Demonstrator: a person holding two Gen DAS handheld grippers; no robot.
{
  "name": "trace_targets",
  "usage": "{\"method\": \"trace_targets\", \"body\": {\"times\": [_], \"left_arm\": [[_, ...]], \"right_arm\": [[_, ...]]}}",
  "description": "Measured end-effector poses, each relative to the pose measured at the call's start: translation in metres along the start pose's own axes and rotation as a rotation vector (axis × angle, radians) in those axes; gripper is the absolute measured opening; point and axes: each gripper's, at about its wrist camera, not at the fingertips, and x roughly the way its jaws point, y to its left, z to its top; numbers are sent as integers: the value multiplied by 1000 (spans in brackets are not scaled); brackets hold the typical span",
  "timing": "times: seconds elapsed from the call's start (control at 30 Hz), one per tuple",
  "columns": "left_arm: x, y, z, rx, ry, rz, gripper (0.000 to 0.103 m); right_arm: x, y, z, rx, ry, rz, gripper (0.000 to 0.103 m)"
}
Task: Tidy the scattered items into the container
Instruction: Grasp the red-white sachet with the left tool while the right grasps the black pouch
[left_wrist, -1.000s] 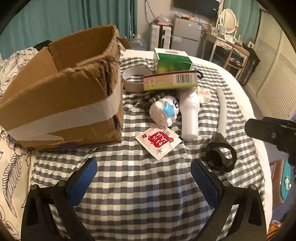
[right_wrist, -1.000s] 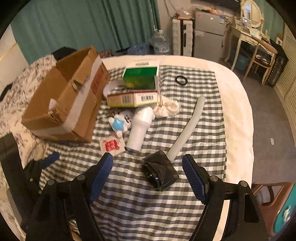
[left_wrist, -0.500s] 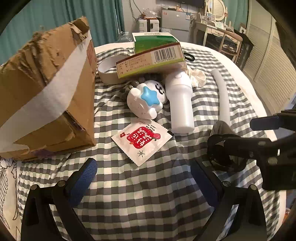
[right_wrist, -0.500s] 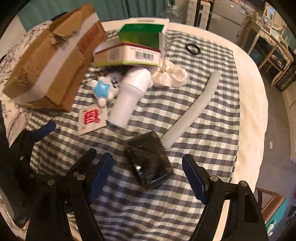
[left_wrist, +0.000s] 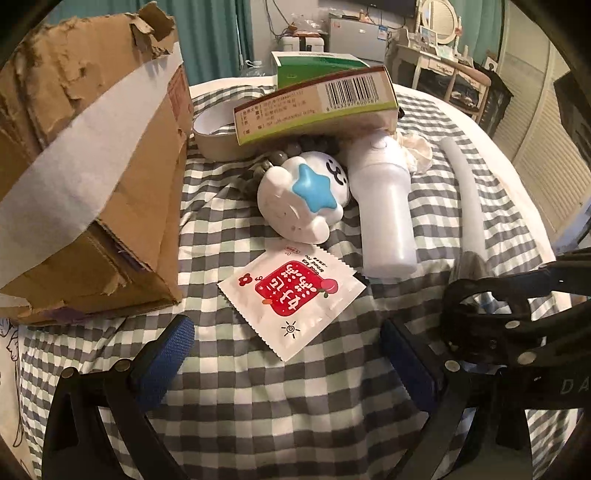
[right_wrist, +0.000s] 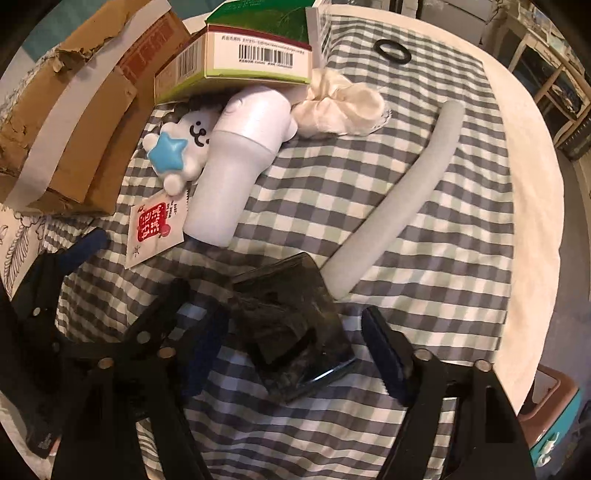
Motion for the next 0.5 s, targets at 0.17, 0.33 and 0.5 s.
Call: {"method": "trace_targets", "body": {"times": [0.17,0.33,0.5], "left_arm": [[6,5,4,-30,13,-11,103],[9,5,5,-52,15,-23,103],[12,1,6,-44,2,-4,103]], "right_arm": [[-4,-4,-2,26,10,6,42],[-18,-11,-1,81,-25,28,14],[-18,-13,-3,99,-19,21,13]]}}
